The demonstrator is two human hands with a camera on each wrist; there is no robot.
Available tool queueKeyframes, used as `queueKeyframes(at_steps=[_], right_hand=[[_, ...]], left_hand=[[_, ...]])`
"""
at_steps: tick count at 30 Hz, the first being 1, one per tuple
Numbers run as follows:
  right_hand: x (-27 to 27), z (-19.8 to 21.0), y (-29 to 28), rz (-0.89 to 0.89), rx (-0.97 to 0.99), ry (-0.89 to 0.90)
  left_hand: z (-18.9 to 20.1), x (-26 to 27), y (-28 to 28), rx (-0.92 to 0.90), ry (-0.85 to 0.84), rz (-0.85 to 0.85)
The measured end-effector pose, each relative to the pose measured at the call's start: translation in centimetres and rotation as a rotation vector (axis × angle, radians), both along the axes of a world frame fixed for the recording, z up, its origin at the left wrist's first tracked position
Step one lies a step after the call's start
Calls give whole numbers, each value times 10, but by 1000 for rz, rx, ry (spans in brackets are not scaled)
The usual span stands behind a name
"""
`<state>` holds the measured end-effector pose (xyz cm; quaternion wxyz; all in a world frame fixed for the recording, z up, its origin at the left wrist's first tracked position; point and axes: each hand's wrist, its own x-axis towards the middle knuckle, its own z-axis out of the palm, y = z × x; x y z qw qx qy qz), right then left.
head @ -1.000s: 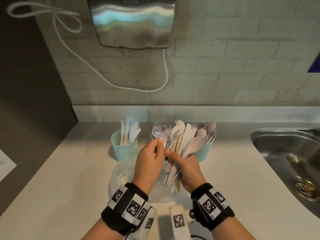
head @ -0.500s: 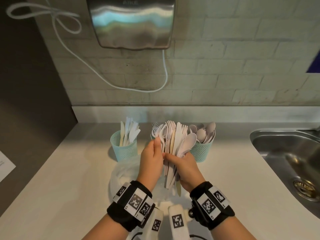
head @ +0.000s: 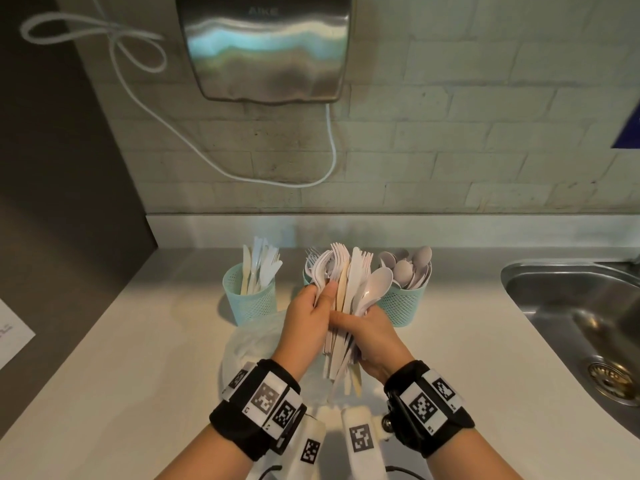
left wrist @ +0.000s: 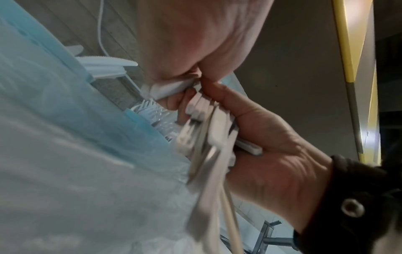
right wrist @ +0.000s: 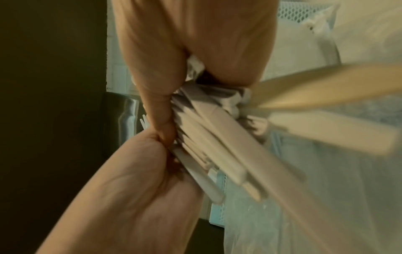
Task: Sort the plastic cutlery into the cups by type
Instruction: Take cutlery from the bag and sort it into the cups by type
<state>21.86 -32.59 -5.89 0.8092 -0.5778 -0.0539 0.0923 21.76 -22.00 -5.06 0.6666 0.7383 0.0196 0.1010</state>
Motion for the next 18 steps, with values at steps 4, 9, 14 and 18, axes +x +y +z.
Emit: queueKeyframes(at_steps=[4,9,14,18], right_hand=[[3,-1,0,-14,-28,-6],[4,-2,-2,-15,-35,14],[3,-6,-1,-38,-71,26],[5,-6,0,-48,-95,21]], left_hand=[[1,0,4,26,13,9],[3,-1,5,64,-5,62],[0,2,6,193,-50,134],[1,3,7,161,-37,143]])
